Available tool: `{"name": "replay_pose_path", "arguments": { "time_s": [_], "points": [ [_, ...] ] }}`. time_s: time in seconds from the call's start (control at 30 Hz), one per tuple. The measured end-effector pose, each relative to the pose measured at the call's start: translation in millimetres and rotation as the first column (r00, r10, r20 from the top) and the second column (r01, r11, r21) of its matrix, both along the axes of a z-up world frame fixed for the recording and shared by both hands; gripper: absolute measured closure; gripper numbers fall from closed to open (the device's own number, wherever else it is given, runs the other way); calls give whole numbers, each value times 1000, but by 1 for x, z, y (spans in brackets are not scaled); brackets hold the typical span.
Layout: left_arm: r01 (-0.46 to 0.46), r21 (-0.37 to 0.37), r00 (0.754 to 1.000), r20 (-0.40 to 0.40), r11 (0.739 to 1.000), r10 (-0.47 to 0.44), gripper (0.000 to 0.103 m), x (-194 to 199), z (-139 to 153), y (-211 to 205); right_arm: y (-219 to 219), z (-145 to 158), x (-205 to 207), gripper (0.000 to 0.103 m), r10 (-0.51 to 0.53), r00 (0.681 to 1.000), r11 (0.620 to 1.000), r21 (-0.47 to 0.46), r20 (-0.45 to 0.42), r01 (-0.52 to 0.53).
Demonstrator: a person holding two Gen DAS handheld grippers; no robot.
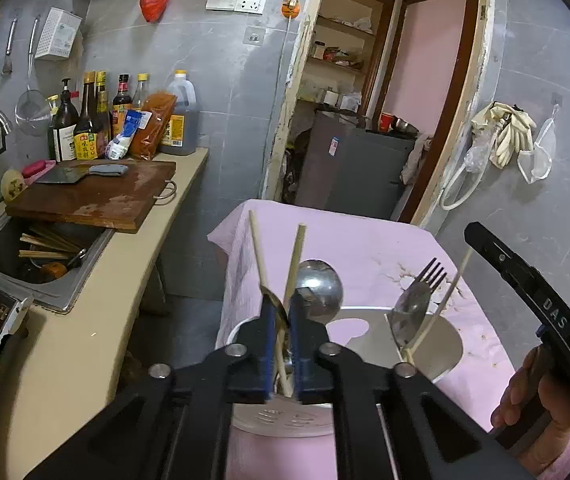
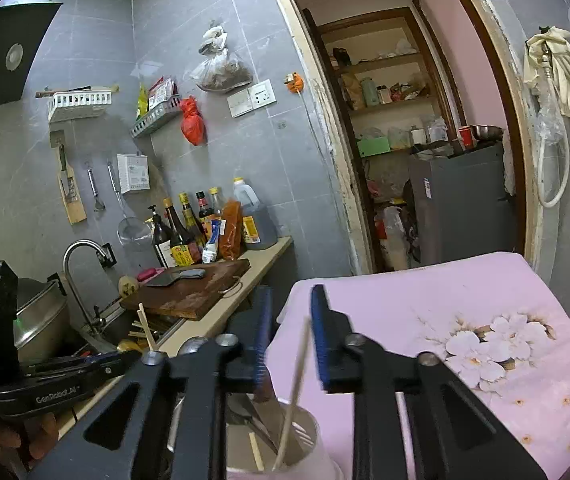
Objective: Organize utensils
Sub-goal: 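Open the left gripper dropping the gold spoon while the right gripper releases the chopstick into the holder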
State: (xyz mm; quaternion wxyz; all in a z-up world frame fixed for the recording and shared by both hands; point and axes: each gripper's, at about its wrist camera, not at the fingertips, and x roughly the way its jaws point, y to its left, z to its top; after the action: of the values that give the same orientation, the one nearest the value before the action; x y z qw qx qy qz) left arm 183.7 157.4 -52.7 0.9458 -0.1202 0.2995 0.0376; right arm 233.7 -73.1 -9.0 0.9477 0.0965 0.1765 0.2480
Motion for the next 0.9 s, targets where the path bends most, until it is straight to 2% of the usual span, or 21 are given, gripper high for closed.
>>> {"name": "replay_pose_path", "arguments": {
  "time_s": [0.03, 0.1, 0.2, 0.3, 0.37, 0.43, 0.57, 0.63, 0.8, 0.9],
  "points": [
    [3, -1, 1000, 8, 1000, -3, 74, -1, 1, -1, -1, 1, -2, 78, -2, 1000, 1000, 1, -1, 2],
    [-8, 2, 1000, 30, 1000, 8, 55, -5, 5, -4, -3, 2, -6, 78, -7, 1000, 1000, -3, -4, 7],
    [-14, -1, 998, 53, 1000, 14, 54, -9, 11, -6, -7, 5, -11, 76, -21, 1000, 1000, -11, -13, 21],
    [-7, 2, 999, 51, 1000, 7, 53, -10, 16, -9, -14, 9, -17, 63, -40, 999, 999, -7, -19, 40],
    [-4, 6, 998, 57, 1000, 4, 48, -13, 19, -13, -19, 12, -21, 61, -57, 998, 998, -2, -24, 57],
    [-7, 15, 998, 70, 1000, 6, 38, -16, 23, -16, -25, 15, -26, 59, -71, 997, 997, -3, -27, 71],
    [-27, 27, 993, 113, 999, 24, 24, -29, 34, -27, -39, 21, -38, 44, -95, 995, 995, -10, -31, 94],
    [-39, 24, 991, 131, 999, 35, 15, -34, 38, -31, -46, 24, -43, 40, -103, 994, 995, -18, -35, 102],
    [-52, 17, 986, 157, 999, 48, 2, -51, 46, -47, -67, 30, -60, 27, -117, 992, 993, -36, -41, 116],
    [-57, 30, 985, 164, 998, 51, 1, -62, 50, -61, -80, 33, -73, 16, -125, 991, 991, -53, -51, 122]
  ]
}}
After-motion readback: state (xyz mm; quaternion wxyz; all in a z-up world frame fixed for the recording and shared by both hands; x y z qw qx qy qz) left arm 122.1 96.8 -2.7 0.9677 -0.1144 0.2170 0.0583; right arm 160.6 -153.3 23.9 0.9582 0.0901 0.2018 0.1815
